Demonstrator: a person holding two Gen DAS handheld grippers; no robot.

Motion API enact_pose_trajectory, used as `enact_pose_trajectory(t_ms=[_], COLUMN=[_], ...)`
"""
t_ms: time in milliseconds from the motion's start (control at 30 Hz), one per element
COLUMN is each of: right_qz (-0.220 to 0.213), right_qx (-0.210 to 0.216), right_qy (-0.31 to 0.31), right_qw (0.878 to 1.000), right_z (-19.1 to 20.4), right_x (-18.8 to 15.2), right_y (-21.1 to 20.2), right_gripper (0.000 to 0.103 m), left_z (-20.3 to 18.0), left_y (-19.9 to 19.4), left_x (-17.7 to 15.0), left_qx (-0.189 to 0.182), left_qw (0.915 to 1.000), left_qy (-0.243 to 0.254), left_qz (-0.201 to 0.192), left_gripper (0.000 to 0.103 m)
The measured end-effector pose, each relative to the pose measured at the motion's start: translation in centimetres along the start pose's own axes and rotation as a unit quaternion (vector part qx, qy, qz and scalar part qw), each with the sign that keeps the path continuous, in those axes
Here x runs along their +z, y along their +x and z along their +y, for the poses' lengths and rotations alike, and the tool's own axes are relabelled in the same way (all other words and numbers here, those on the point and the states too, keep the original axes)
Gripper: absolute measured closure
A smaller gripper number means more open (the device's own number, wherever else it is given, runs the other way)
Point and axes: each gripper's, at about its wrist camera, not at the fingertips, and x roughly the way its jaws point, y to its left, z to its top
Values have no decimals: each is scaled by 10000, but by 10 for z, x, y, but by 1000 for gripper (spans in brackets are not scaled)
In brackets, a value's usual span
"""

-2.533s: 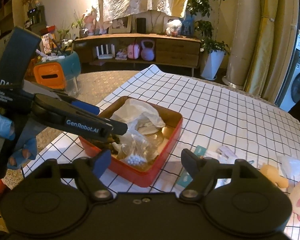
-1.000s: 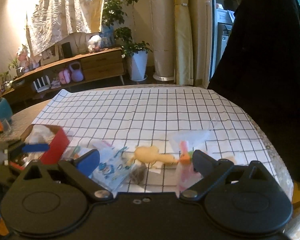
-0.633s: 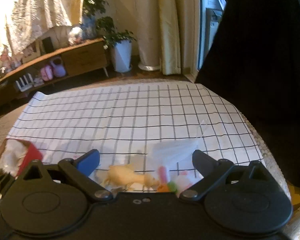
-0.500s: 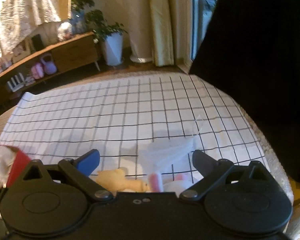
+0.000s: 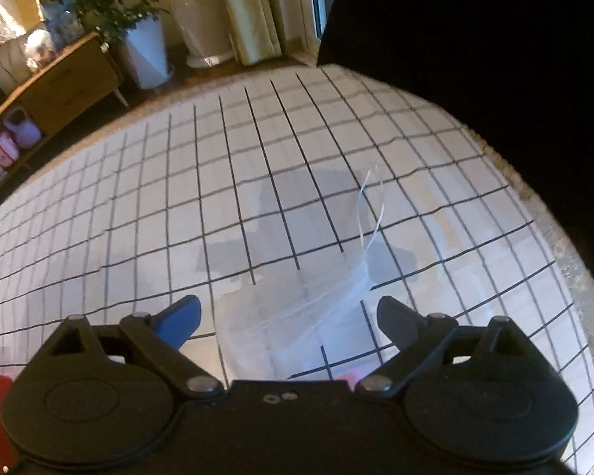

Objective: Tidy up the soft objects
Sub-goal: 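Grasp the blue printed pouch with the left tool while the right tool grasps the white mesh bag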

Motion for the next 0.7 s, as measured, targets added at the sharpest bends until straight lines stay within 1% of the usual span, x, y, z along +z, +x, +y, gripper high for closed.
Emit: enact_pose_trajectory(t_ms=[67,133,167,233,300,367,433,467,533,567,633,667,700], right_qz=[64,137,182,247,307,366,397,400,397,398,432,452,480], right_qx=[18,34,19,-10,-82,-119,-143,-152,-175,-186,-202,-183,-168], right_qy=[11,3,-35,-113,-215,-260,-295,-303,-349,-369,-375,-370,-363], right_qw=[10000,9999,9998,9996,9993,9989,9987,9986,9984,9984,9982,9981,9980], right_z=[1,2,4,6,9,11,12,12,13,13,13,12,12], right_x=[1,1,0,-1,-3,-5,-7,-8,-8,-8,-9,-10,-11], right_y=[7,13,16,20,26,28,32,33,33,33,34,35,36], right_gripper=[11,14,14,19,22,25,29,31,39,41,48,51,56], left_z=[-1,0,1,4,6,6,6,6,7,7,9,9,10], left_y=[1,3,4,6,6,5,5,4,3,3,3,3,4], left_x=[-1,-1,-2,-3,-3,-3,-2,-2,-2,-1,0,1,1], left_qx=[-46,-101,-100,-84,-124,-138,-172,-212,-282,-319,-363,-352,-320], left_qw=[10000,9999,9999,9998,9996,9997,9997,9996,9992,9991,9988,9987,9987], left_qy=[43,0,-36,-126,-191,-182,-165,-180,-246,-278,-320,-344,-378], left_qz=[-7,40,70,131,140,127,111,105,104,105,113,120,133], left_gripper=[4,12,15,25,26,30,37,39,48,50,62,65,70])
